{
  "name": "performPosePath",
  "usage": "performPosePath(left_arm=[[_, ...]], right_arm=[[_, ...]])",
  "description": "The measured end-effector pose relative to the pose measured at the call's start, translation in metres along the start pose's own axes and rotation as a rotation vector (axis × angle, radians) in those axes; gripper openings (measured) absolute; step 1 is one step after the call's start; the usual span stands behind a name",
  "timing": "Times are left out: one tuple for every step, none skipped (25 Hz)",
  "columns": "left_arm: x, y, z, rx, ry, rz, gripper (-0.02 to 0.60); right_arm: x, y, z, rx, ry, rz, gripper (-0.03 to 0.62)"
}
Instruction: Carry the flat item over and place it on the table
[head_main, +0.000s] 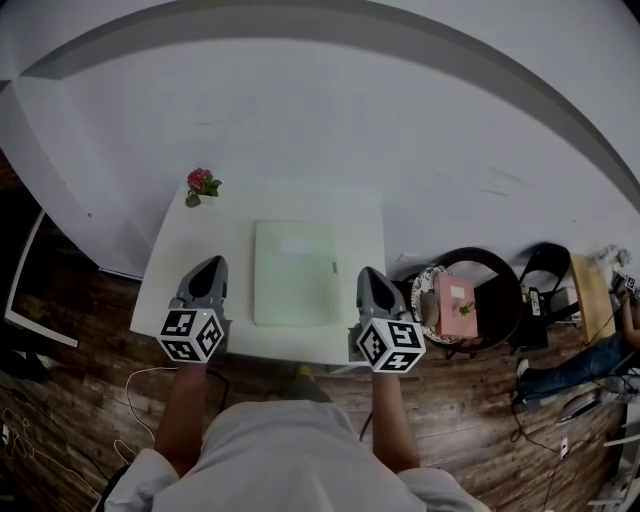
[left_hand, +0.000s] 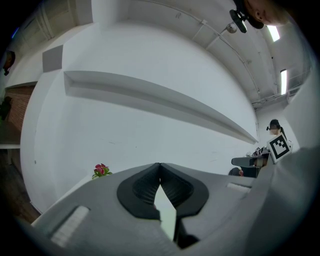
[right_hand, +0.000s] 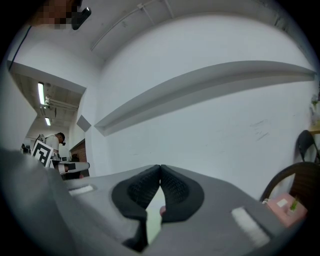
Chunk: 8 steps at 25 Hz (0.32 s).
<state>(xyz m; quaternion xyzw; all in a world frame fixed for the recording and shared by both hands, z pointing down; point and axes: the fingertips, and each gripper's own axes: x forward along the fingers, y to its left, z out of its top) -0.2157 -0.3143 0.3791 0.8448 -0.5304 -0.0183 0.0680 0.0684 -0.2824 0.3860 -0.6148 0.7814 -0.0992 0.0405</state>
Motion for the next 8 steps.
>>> performPosePath(left_arm=[[0.0, -0.0001, 0.0002, 0.0, 0.001, 0.0, 0.006], [-0.0003, -0.0005, 0.0002, -0.001, 0.001, 0.0, 0.006], [-0.0005, -0.0006, 0.0003, -0.001, 0.002, 0.001, 0.006], [-0.0006, -0.0003, 0.0004, -0.001, 0.002, 0.002, 0.006], [-0.0006, 0.0002, 0.0006, -0.001, 0.001, 0.002, 0.006], [-0.0005, 0.0007, 0.0008, -0.001, -0.001, 0.002, 0.006], [-0.0004, 0.0013, 0.0011, -0.001, -0.003, 0.002, 0.006], [-0.0002, 0.0019, 0.0013, -0.001, -0.005, 0.003, 0.006]], right_arm=[[-0.0005, -0.0013, 0.001, 0.001, -0.001, -0.004, 0.003], [-0.001, -0.0026, 0.0022, 0.002, -0.003, -0.007, 0.003], [-0.001, -0.0035, 0.0036, 0.002, -0.006, -0.01, 0.003], [-0.0007, -0.0041, 0.0048, 0.002, -0.008, -0.011, 0.003], [-0.0003, -0.0044, 0.0058, 0.001, -0.011, -0.012, 0.003], [0.0002, -0.0045, 0.0066, 0.0, -0.013, -0.013, 0.003], [0.0007, -0.0047, 0.0072, -0.002, -0.015, -0.013, 0.003], [0.0011, -0.0049, 0.0077, -0.004, -0.016, -0.014, 0.003]])
